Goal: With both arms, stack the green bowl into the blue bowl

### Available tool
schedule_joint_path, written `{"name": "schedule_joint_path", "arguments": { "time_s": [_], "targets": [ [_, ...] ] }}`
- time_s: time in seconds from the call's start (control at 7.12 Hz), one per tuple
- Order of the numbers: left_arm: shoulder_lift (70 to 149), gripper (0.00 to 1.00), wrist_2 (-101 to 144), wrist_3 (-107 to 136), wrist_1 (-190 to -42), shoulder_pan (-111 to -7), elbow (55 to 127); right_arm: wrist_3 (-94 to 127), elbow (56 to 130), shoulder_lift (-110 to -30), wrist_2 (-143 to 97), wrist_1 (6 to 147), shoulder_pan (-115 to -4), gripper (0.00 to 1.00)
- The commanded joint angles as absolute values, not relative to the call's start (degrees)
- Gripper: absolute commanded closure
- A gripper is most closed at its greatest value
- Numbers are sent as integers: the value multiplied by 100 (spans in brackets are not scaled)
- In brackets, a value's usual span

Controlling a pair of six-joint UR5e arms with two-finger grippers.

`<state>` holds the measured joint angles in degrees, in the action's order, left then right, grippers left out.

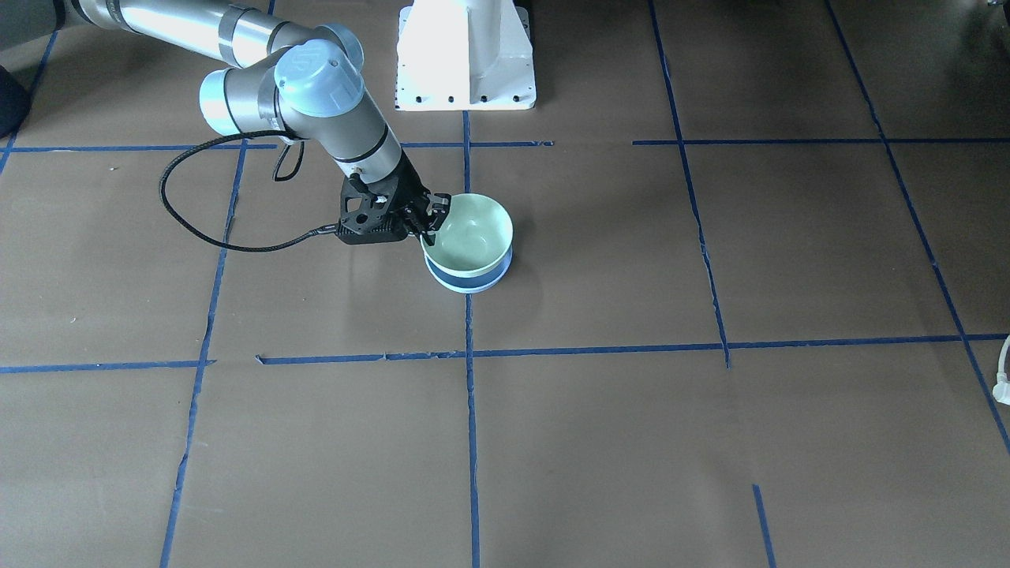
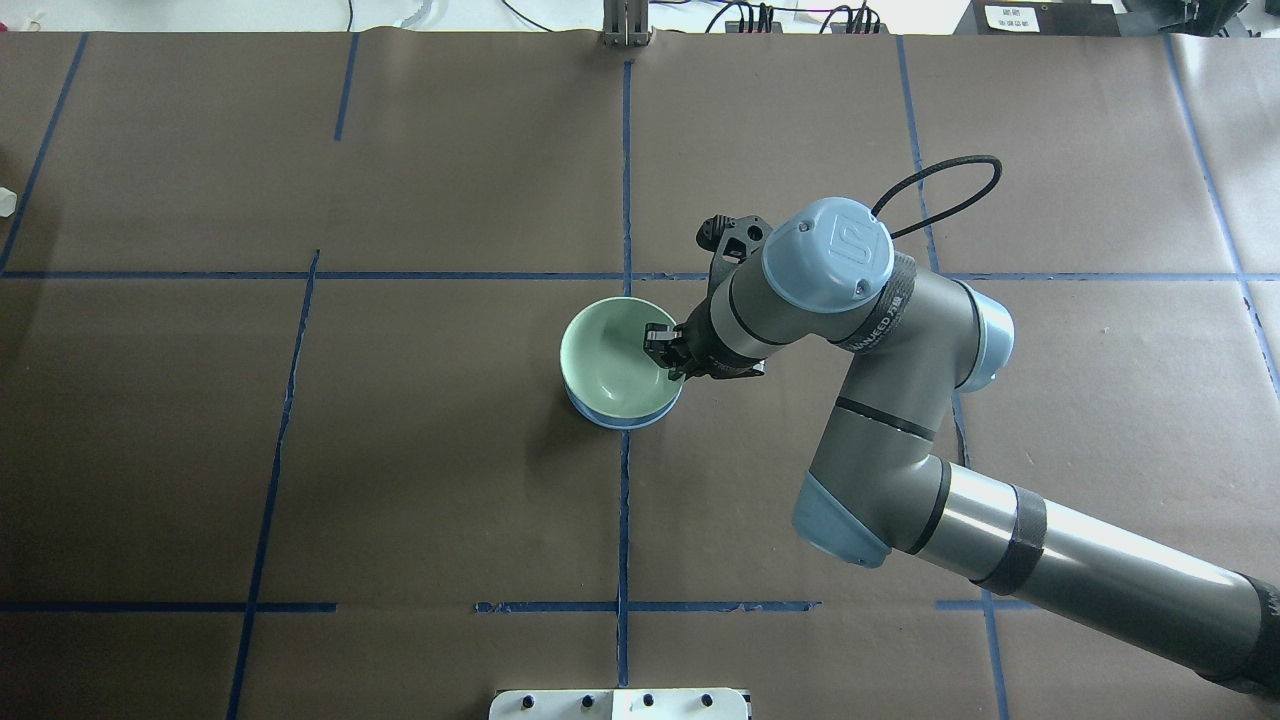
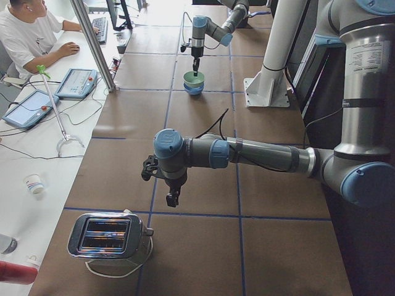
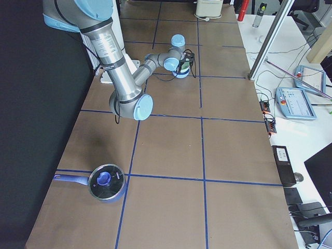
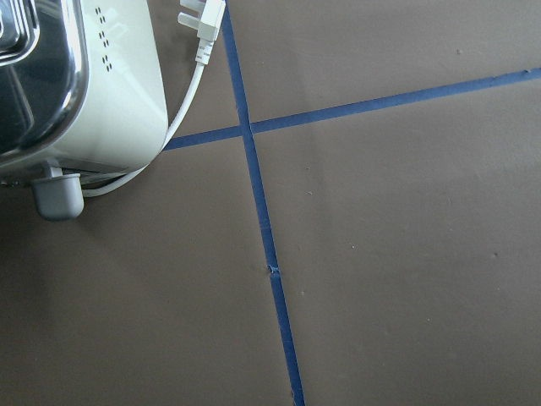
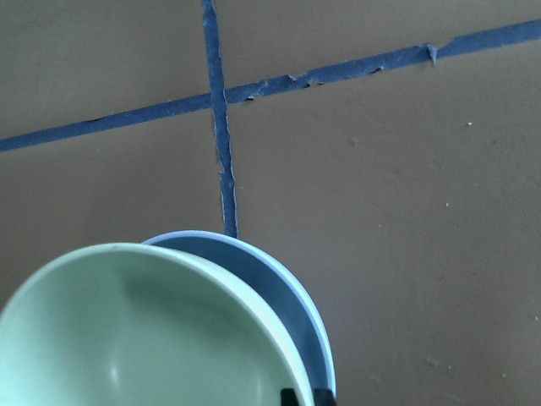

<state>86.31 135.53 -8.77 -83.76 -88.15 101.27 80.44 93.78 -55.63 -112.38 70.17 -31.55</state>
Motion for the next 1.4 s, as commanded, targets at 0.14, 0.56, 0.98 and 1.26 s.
{"name": "schedule_joint_path", "arguments": {
  "time_s": [0.14, 0.56, 0.98, 1.26],
  "targets": [
    [8631, 0, 13553, -870, -8376, -8815, 10125, 8173, 9378, -5537, -11162, 7005, -3129, 0],
    [8631, 0, 13553, -818, -8376, -8815, 10134, 7947, 9466, -5344, -11730, 7738, -3653, 0],
    [8596, 0, 13509, -439, -8385, -8815, 10116, 4664, 9475, -5728, -12512, 9452, -5152, 0],
    [8578, 0, 13465, -413, -8376, -8807, 9994, 2296, 9475, -6570, -13172, 9676, -6515, 0]
  ]
}}
